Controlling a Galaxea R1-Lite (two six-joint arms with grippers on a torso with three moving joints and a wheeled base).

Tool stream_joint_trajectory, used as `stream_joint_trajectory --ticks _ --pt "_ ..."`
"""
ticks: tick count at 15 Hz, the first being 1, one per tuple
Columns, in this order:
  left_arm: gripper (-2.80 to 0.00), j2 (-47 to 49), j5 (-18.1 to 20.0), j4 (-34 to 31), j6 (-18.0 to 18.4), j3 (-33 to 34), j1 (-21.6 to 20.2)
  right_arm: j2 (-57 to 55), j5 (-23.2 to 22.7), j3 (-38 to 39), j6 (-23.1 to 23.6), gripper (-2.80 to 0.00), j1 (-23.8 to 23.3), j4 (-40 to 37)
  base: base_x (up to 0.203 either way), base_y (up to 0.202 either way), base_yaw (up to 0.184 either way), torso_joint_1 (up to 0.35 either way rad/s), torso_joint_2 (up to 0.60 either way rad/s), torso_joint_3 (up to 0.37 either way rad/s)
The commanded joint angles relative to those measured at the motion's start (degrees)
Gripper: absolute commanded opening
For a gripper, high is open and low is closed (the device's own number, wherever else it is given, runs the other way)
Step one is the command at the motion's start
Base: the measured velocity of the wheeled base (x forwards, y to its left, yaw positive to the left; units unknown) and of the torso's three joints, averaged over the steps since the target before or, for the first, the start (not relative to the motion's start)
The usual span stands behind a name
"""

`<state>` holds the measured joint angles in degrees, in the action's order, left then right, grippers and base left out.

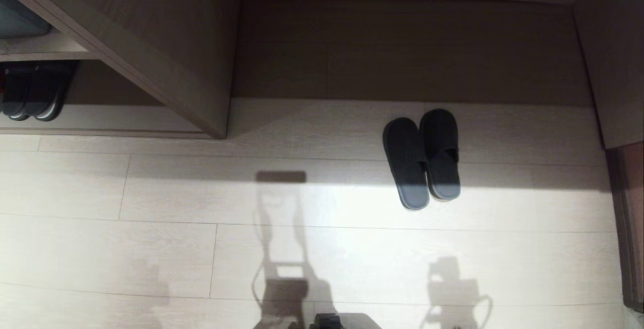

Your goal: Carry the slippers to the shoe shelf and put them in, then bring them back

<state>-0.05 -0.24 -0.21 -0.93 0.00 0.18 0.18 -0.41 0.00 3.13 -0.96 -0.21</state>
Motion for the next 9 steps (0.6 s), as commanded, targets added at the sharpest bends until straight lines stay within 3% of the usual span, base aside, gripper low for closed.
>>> stream_joint_trajectory --ticks 1,9 --pt "-2.80 0.0 0.0 0.0 0.0 0.1 0.0 -0.1 0.0 0.0 0.0 -2.80 0.0 0.0 0.000 0.000 0.000 0.007 0.00 0.204" --pt "-2.80 0.0 0.0 0.0 0.0 0.1 0.0 -0.1 0.1 0.0 0.0 -2.80 0.0 0.0 0.000 0.000 0.000 0.000 0.00 0.203"
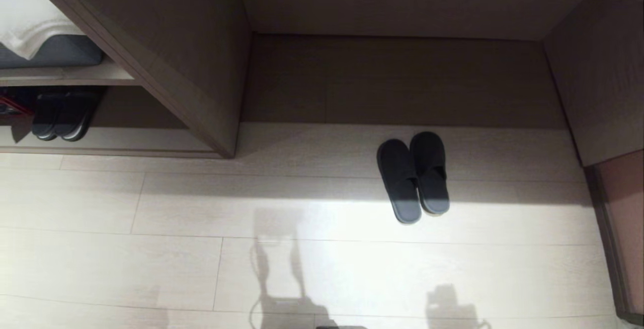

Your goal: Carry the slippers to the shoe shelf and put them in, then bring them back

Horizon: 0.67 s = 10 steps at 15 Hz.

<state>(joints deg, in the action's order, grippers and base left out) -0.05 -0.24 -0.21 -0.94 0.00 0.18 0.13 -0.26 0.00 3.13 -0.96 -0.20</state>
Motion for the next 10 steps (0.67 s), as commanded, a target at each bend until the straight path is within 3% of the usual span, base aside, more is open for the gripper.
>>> stream_joint_trajectory --ticks 1,10 --pt "-2.80 0.0 0.0 0.0 0.0 0.1 0.0 0.0 0.0 0.0 0.0 -2.80 0.0 0.0 0.000 0.000 0.000 0.002 0.00 0.200" --pt "-2.80 0.0 0.0 0.0 -0.1 0.1 0.0 0.0 0.0 0.0 -0.1 -2.80 0.0 0.0 0.000 0.000 0.000 0.001 0.00 0.202"
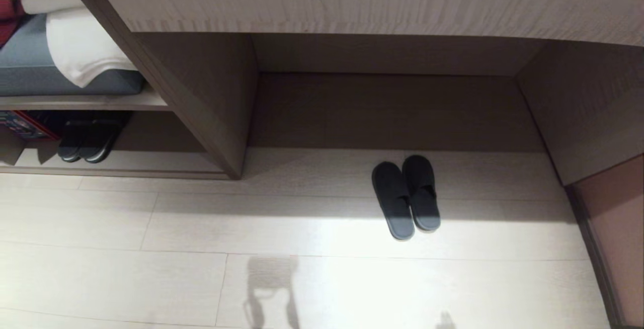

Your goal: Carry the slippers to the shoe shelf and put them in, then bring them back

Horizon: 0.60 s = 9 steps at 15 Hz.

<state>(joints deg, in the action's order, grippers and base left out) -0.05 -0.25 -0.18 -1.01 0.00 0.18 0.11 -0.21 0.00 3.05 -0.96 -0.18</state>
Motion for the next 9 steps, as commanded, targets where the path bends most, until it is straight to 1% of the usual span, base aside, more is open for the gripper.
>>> stream_joint_trajectory --ticks 1,9 --pt "-2.80 0.0 0.0 0.0 0.0 0.1 0.0 0.0 0.0 0.0 0.0 -2.80 0.0 0.0 0.000 0.000 0.000 0.002 0.00 0.203" --pt "-2.80 0.0 0.0 0.0 0.0 0.1 0.0 0.0 0.0 0.0 -0.1 -2.80 0.0 0.0 0.000 0.000 0.000 0.003 0.00 0.203"
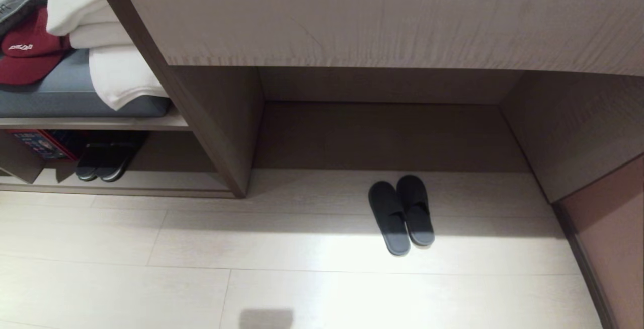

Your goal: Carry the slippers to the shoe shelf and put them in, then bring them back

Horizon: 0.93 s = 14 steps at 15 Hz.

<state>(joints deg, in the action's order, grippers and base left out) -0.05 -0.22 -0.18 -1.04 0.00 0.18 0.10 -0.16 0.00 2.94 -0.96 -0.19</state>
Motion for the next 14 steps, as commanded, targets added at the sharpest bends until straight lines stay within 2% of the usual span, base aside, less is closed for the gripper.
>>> stream_joint_trajectory --ticks 1,14 --pt "-2.80 0.0 0.0 0.0 0.0 0.1 0.0 0.0 0.0 0.0 0.0 -2.80 0.0 0.0 0.000 0.000 0.000 0.002 0.00 0.201" --pt "-2.80 0.0 0.0 0.0 0.0 0.1 0.0 0.0 -0.1 0.0 0.0 -2.80 0.0 0.0 0.000 0.000 0.000 0.003 0.00 0.202"
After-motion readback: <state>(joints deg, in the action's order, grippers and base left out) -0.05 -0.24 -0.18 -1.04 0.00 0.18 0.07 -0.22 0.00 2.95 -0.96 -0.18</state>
